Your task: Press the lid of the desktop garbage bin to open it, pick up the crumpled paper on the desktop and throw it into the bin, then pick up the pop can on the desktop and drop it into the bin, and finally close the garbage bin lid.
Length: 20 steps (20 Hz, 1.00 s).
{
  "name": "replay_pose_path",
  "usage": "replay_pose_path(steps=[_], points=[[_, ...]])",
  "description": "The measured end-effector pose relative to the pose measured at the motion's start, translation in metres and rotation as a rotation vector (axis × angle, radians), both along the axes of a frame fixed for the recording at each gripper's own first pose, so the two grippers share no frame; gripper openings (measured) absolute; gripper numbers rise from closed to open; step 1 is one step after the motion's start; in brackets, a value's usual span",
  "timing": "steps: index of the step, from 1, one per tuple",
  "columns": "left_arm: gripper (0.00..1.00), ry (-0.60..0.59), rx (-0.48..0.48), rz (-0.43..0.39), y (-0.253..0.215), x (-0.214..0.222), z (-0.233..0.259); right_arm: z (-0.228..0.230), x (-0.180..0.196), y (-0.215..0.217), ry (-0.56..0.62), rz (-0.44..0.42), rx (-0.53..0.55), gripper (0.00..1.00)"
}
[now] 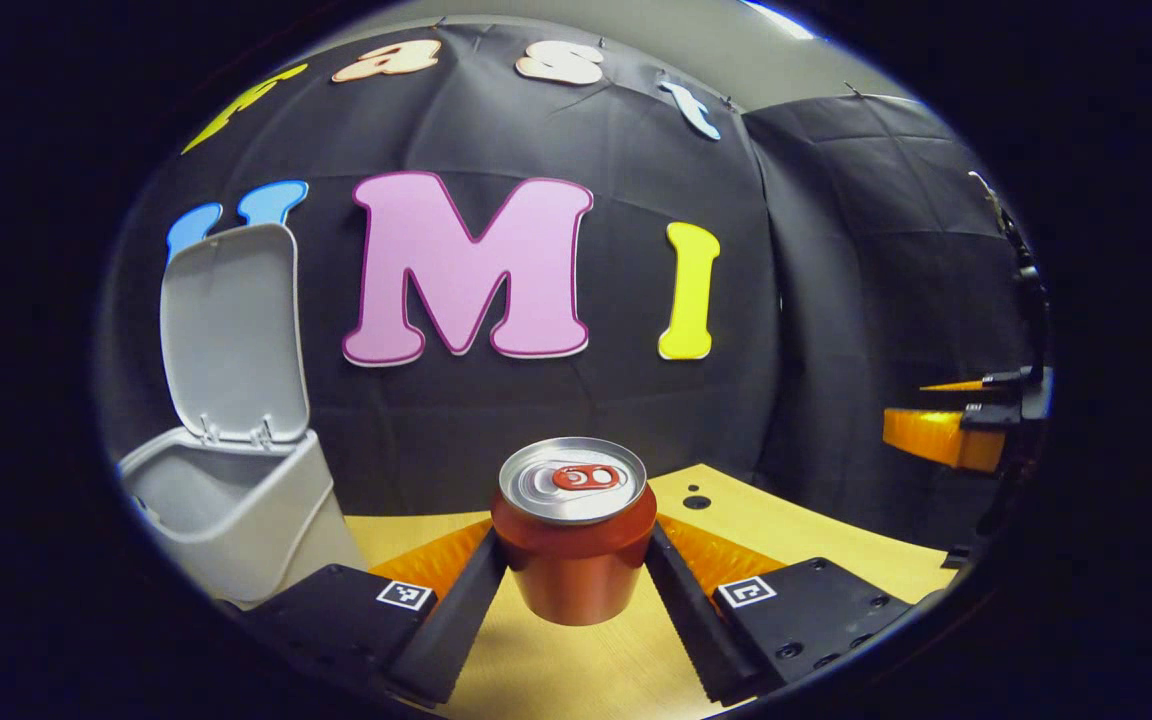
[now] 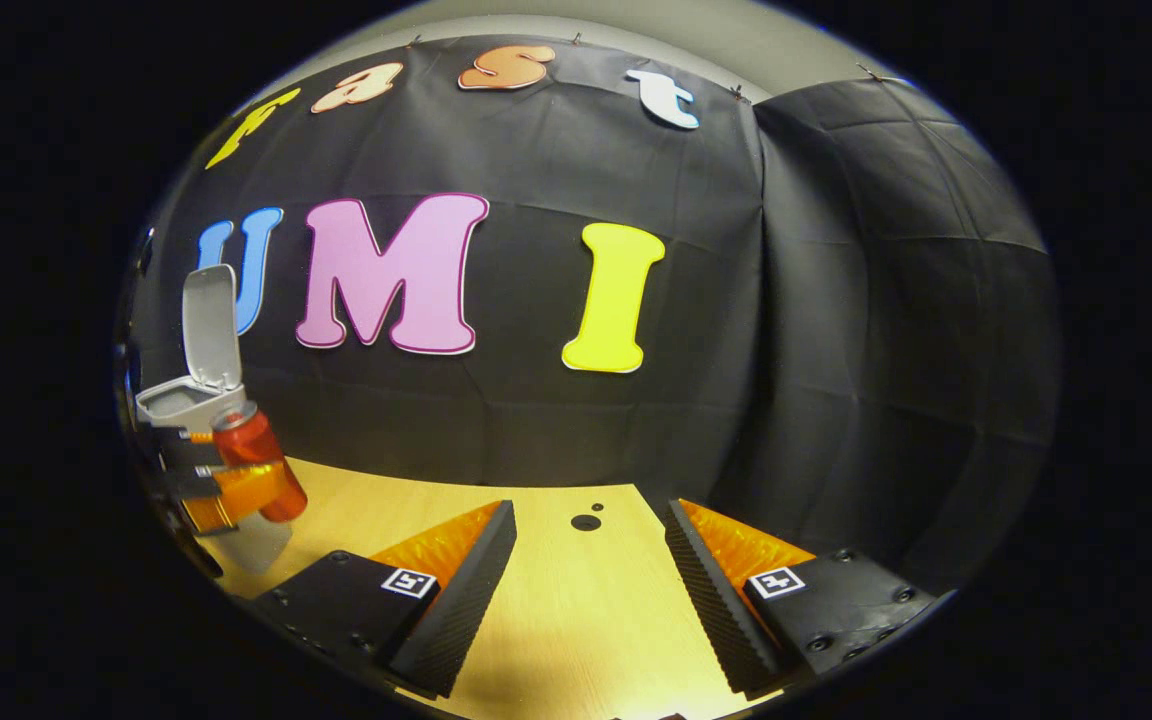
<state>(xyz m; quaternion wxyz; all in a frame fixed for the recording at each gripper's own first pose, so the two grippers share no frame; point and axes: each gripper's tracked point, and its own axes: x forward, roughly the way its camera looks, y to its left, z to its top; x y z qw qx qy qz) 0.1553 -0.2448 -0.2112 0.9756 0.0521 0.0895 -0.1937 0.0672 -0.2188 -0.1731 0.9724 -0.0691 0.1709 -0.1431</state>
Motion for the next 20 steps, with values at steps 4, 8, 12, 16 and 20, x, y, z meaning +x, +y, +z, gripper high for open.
replay_pose_path(steps=[4, 8, 12, 16, 20], points=[[0.88, -0.082, -0.016, 0.044, 0.033, 0.004, 0.078, 0.03, -0.012, 0.009, -0.005, 0.011, -0.017, 0.97], [0.88, -0.138, -0.02, 0.123, 0.092, 0.018, 0.128, 0.058, -0.013, 0.02, -0.039, 0.007, -0.001, 0.97], [0.88, -0.144, 0.031, 0.236, 0.165, 0.026, 0.133, 0.087, -0.008, 0.033, -0.084, 0.023, -0.008, 0.96], [0.88, -0.071, 0.04, 0.322, 0.223, 0.027, 0.105, 0.109, -0.01, 0.044, -0.127, 0.044, -0.012, 0.97], [0.88, -0.026, 0.109, 0.366, 0.255, 0.028, 0.088, 0.107, -0.008, 0.057, -0.119, 0.076, 0.002, 0.97]])
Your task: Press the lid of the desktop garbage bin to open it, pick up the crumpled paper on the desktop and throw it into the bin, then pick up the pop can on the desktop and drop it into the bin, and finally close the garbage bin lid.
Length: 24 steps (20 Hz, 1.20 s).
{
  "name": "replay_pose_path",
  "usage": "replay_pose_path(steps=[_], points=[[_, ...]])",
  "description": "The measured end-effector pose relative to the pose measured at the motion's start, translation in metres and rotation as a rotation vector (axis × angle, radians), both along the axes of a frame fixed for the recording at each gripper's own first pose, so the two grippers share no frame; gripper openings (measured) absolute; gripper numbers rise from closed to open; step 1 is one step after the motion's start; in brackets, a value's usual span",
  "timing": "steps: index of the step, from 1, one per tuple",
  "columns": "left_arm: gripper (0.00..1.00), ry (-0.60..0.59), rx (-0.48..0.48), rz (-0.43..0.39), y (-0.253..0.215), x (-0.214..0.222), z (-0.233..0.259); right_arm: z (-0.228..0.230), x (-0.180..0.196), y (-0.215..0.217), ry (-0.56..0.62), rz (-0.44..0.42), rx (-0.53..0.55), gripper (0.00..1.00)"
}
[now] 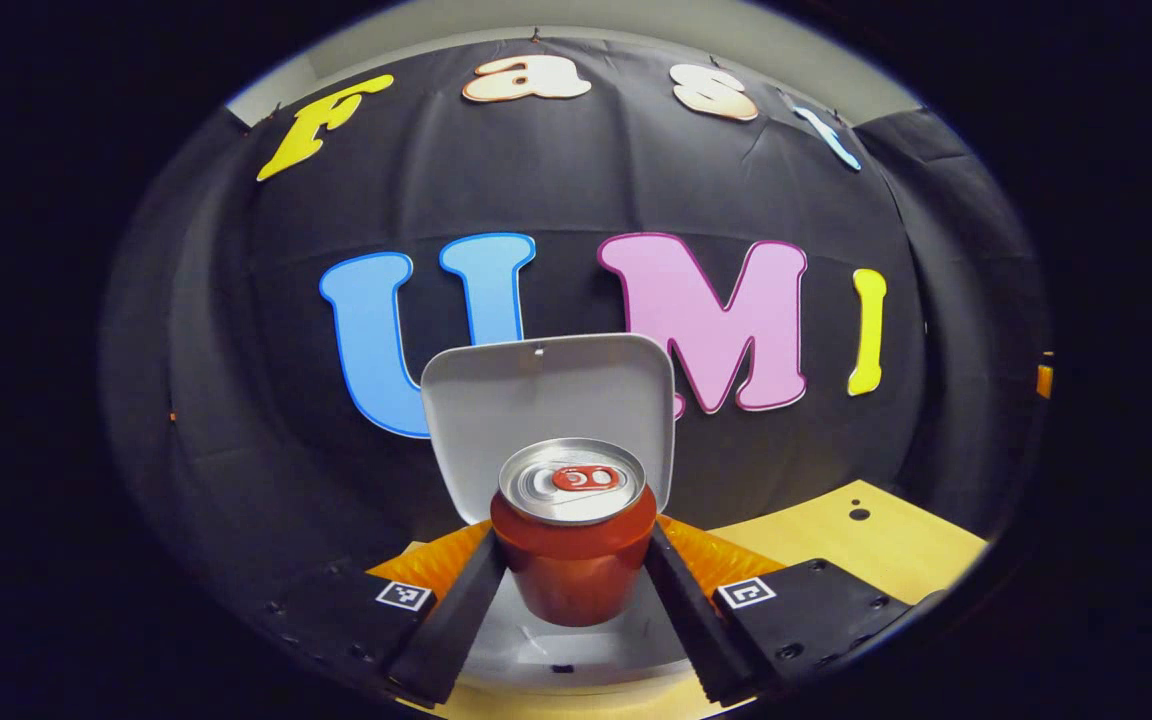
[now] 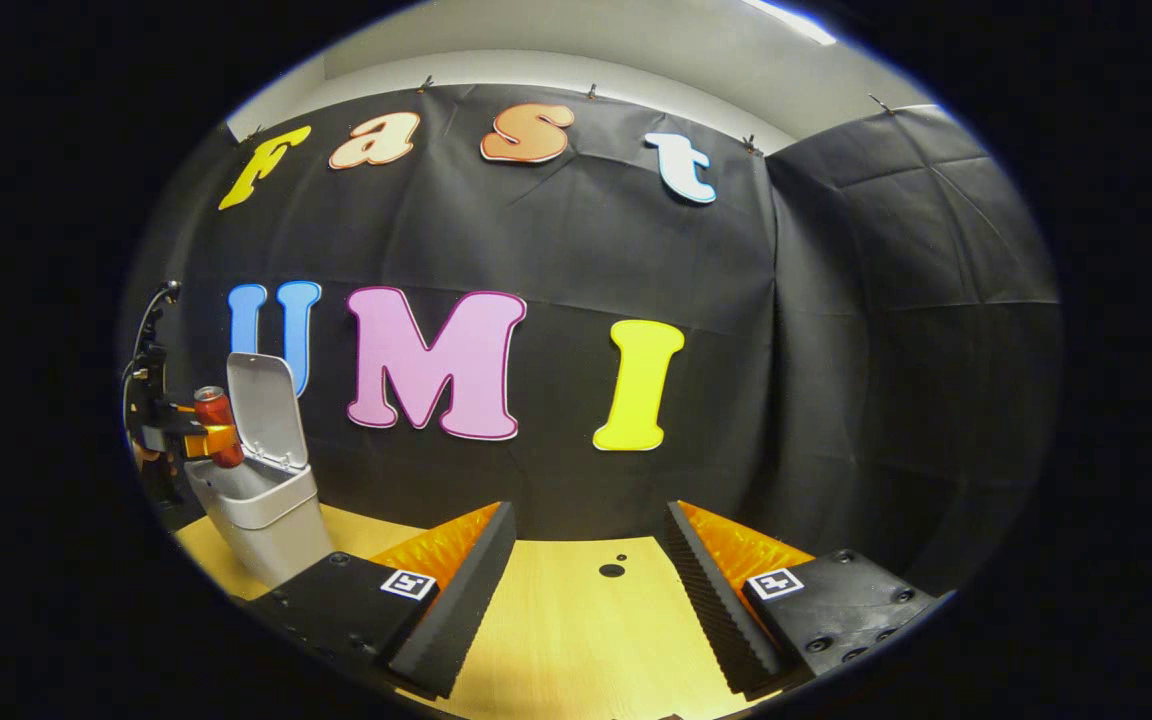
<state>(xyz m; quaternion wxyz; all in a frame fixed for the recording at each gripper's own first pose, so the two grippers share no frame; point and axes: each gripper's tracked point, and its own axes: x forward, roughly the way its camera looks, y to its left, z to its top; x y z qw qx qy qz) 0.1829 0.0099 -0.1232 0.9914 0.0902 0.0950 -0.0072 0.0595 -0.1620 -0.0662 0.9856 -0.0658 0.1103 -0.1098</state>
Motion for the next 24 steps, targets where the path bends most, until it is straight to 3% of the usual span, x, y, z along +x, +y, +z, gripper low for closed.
replay_pose_path(steps=[6, 11, 13, 18, 24], points=[[0.89, 0.032, -0.007, 0.02, 0.004, 0.003, -0.009, 0.005, 0.007, 0.021, -0.019, 0.044, 0.035, 0.97], [0.93, 0.006, -0.013, 0.067, 0.016, 0.007, 0.013, 0.004, 0.019, 0.026, -0.022, 0.064, 0.035, 0.96], [0.93, -0.012, -0.029, 0.091, 0.024, 0.011, 0.035, 0.006, 0.025, 0.027, -0.026, 0.069, 0.036, 1.0], [0.93, -0.078, -0.09, 0.07, 0.022, 0.032, 0.109, 0.011, 0.043, 0.036, -0.025, 0.098, 0.056, 0.97], [0.93, -0.17, -0.042, 0.0, 0.014, 0.079, 0.176, 0.03, 0.071, 0.056, -0.089, 0.148, 0.138, 0.97]])
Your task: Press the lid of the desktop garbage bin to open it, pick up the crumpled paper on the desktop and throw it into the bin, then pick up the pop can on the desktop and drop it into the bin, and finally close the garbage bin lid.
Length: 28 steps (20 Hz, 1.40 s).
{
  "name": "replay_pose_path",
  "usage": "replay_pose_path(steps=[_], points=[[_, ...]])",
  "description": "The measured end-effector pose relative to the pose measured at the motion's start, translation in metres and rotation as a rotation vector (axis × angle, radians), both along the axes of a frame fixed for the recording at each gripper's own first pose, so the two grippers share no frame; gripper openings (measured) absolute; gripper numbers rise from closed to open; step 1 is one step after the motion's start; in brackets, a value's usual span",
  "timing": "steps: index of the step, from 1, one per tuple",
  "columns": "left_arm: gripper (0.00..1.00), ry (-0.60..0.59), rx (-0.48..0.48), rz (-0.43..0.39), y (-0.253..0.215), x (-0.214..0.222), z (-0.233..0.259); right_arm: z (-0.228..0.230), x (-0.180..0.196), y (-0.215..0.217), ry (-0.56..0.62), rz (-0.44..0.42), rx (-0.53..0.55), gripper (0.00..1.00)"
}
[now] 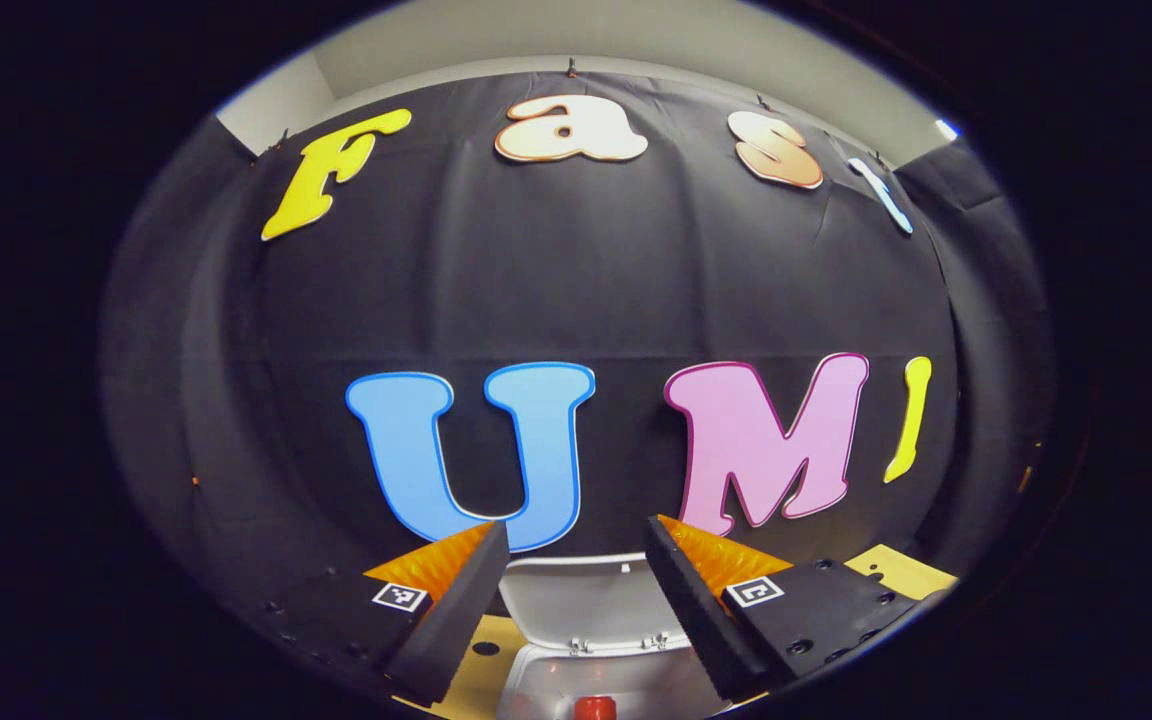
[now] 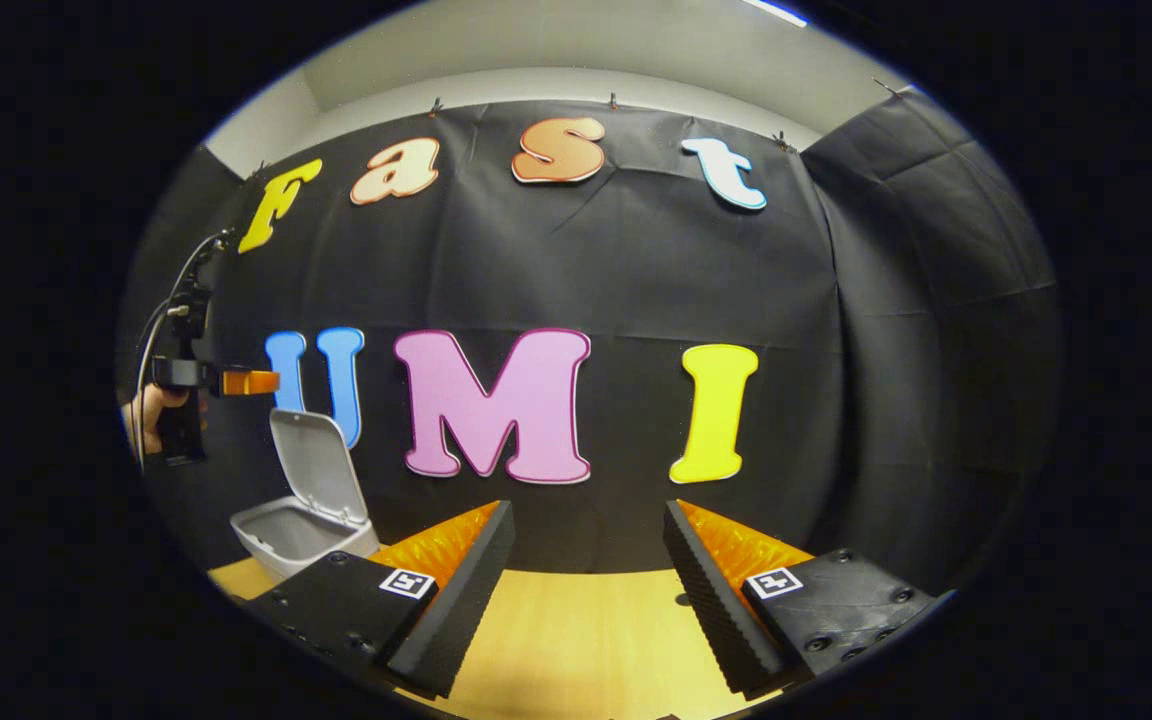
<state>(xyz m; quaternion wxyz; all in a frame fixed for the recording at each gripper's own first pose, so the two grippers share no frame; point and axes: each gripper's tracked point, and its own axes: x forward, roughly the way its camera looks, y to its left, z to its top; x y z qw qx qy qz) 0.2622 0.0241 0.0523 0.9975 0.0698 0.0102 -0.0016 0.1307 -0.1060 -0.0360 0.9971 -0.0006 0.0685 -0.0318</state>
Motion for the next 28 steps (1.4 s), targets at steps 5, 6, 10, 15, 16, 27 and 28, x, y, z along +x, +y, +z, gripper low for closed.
replay_pose_path(steps=[5, 6, 10, 15, 16, 27, 28], points=[[0.92, 0.067, -0.027, -0.05, -0.015, 0.049, -0.025, -0.006, 0.019, 0.002, 0.013, 0.027, -0.033, 0.96], [0.93, 0.087, -0.006, -0.055, -0.017, 0.057, -0.032, -0.012, 0.021, 0.002, 0.027, 0.036, -0.042, 0.96], [0.93, 0.177, 0.007, -0.092, -0.03, 0.067, -0.055, -0.027, 0.021, 0.004, 0.075, 0.056, -0.035, 0.97], [0.96, 0.269, 0.018, -0.106, -0.029, 0.05, -0.069, -0.039, 0.012, 0.002, 0.089, 0.036, -0.049, 0.97], [0.96, 0.281, 0.019, -0.11, -0.029, 0.043, -0.071, -0.043, 0.01, 0.003, 0.1, 0.032, -0.037, 0.97], [0.94, 0.37, -0.029, -0.122, -0.015, -0.055, -0.147, -0.056, -0.031, 0.014, 0.146, -0.011, -0.056, 0.97], [0.95, 0.369, -0.04, -0.121, -0.013, -0.06, -0.16, -0.06, -0.037, 0.016, 0.156, -0.014, -0.063, 0.97]])
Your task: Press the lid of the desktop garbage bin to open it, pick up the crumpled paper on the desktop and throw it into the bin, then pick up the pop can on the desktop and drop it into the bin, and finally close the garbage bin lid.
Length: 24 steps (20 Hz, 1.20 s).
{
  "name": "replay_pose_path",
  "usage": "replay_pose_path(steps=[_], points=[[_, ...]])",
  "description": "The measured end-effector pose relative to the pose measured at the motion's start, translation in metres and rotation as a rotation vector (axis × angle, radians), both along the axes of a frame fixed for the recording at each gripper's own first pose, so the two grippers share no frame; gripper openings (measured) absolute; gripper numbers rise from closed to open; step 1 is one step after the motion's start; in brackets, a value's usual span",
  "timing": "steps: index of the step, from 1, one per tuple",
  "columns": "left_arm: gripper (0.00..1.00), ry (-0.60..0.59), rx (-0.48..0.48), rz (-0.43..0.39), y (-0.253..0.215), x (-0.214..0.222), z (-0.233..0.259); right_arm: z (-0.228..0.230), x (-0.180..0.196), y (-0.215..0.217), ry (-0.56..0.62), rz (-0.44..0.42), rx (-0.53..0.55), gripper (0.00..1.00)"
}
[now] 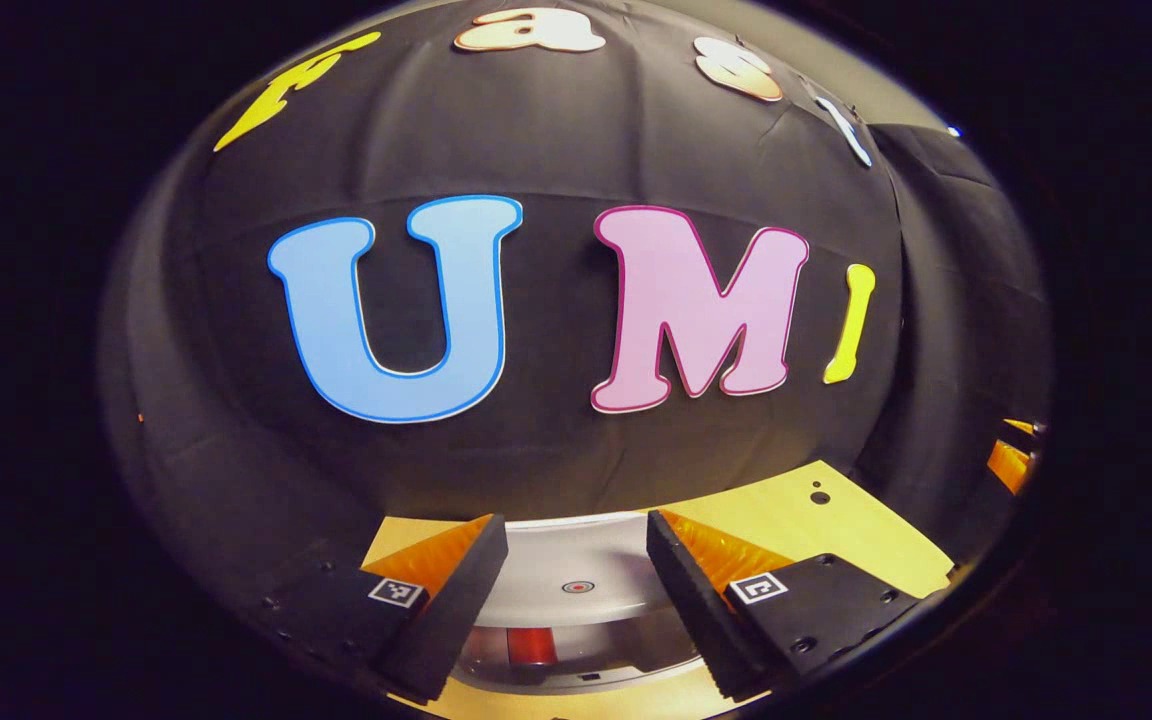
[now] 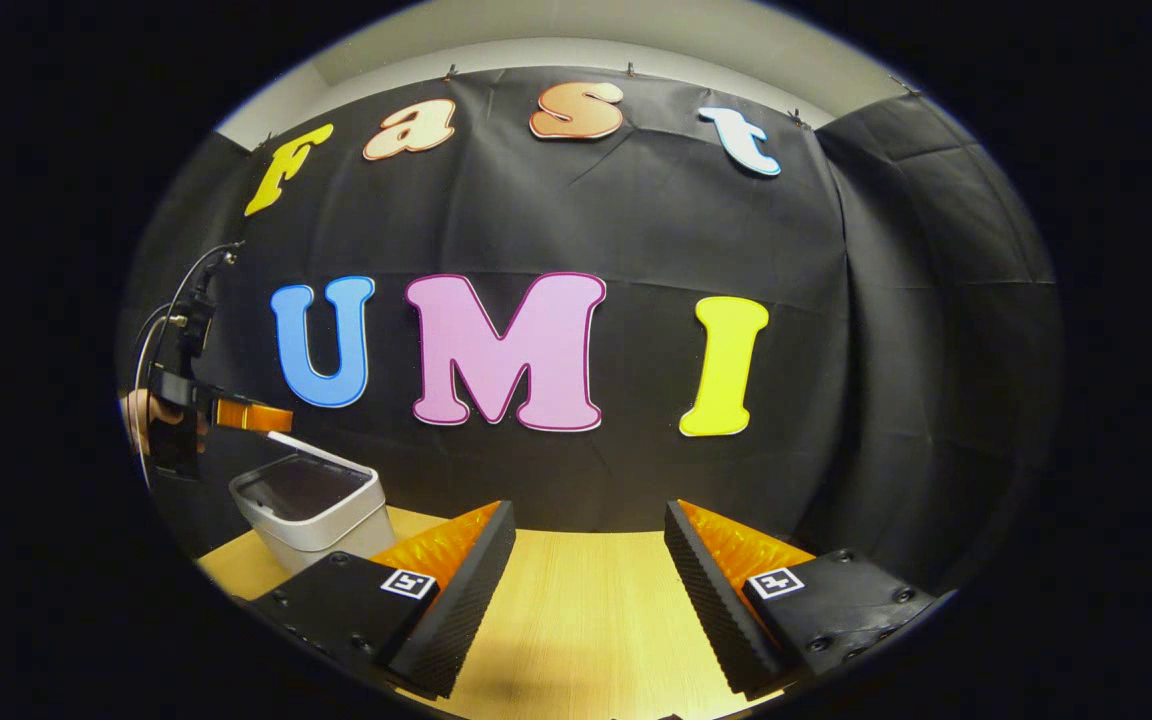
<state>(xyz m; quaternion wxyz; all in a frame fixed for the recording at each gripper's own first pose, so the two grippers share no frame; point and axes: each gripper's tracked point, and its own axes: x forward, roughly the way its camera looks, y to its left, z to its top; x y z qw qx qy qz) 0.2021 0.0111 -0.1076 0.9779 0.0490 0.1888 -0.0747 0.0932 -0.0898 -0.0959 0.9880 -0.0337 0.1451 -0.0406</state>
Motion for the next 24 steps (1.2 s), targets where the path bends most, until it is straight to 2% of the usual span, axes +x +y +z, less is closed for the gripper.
replay_pose_path(steps=[2, 9, 15, 18, 21, 24], points=[[0.95, 0.003, -0.013, 0.016, 0.002, -0.012, -0.022, -0.008, -0.011, 0.005, 0.021, -0.001, -0.007, 0.97], [0.98, 0.045, 0.036, 0.024, 0.007, -0.043, -0.078, -0.025, -0.047, 0.019, 0.082, -0.008, -0.036, 0.96], [1.0, -0.07, 0.109, 0.042, 0.005, -0.045, -0.08, -0.02, -0.069, 0.024, 0.078, -0.027, -0.057, 0.97], [0.98, -0.097, 0.065, 0.056, 0.004, -0.049, -0.083, -0.022, -0.078, 0.031, 0.073, -0.024, -0.061, 0.96], [0.98, -0.075, 0.085, 0.051, 0.003, -0.048, -0.081, -0.025, -0.086, 0.039, 0.069, -0.017, -0.053, 0.97], [0.97, -0.136, 0.05, 0.099, 0.005, -0.067, -0.064, -0.021, -0.095, 0.049, 0.059, -0.014, -0.022, 0.97]])
